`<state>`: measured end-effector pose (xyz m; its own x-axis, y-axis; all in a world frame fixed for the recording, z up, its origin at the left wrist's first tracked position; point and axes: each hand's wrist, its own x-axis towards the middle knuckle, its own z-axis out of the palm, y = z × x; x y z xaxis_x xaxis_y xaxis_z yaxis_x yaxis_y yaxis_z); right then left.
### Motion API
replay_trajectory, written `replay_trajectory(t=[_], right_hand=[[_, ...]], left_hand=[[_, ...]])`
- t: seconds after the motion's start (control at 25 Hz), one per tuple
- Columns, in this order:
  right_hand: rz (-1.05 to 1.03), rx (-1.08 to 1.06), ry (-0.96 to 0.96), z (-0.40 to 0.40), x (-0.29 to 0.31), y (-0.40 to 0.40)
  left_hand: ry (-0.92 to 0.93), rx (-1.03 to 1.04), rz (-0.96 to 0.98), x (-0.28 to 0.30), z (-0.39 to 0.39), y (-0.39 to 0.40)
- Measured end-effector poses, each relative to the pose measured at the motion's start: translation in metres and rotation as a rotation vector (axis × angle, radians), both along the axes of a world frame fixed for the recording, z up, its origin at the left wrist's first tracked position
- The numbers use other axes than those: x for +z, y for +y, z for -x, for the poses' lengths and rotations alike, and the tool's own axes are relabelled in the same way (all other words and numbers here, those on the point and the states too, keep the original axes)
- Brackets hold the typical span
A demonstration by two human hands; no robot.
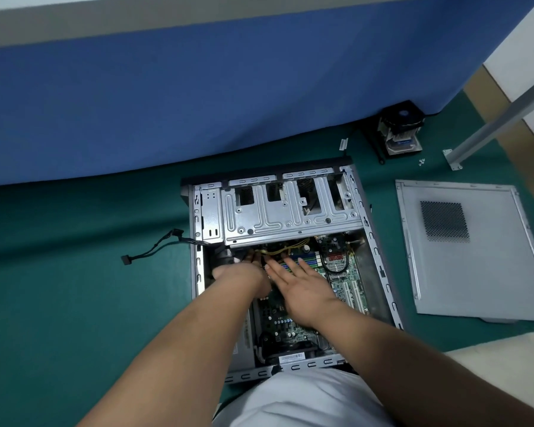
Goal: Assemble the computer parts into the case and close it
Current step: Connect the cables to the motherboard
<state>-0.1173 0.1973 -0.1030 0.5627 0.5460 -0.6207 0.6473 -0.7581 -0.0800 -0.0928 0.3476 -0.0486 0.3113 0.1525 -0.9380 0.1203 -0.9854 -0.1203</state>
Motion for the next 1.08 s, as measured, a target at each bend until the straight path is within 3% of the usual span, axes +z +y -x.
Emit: replay_trajectory(t=[0.28, 0.52, 0.68, 0.76, 0.84, 0.92, 1.0, 1.08], right_hand=[[0.151, 0.05, 0.0, -0.013, 0.002, 0.007], [-0.113, -0.008, 0.053, -0.008, 0.024, -0.013], [-0.341, -0.013, -0.225, -0.015, 0.058, -0.063], [-0.367, 0.017, -0.451, -0.028, 0.072, -0.087], [-0.354, -0.076, -0.527, -0.039, 0.079, -0.107], [-0.346, -0.271, -0.451, -0.042, 0.078, -0.117], [-0.398, -0.518, -0.256, -0.043, 0.074, -0.119], [-0.564, -0.8, 0.031, -0.043, 0.076, -0.114]], left_hand=[[-0.006, -0.039, -0.079, 0.01, 0.0, -0.003], [-0.157, 0.001, -0.042, 0.001, 0.008, -0.008], [-0.456, 0.012, 0.161, 0.001, 0.017, 0.004], [-0.538, -0.123, 0.221, 0.006, 0.024, 0.01], [-0.754, -0.265, 0.274, 0.012, 0.03, 0.011], [-1.047, -0.387, 0.387, 0.02, 0.027, 0.008], [-1.229, -0.459, 0.42, 0.024, 0.014, 0.005], [-1.127, -0.37, 0.36, 0.027, -0.003, 0.009]])
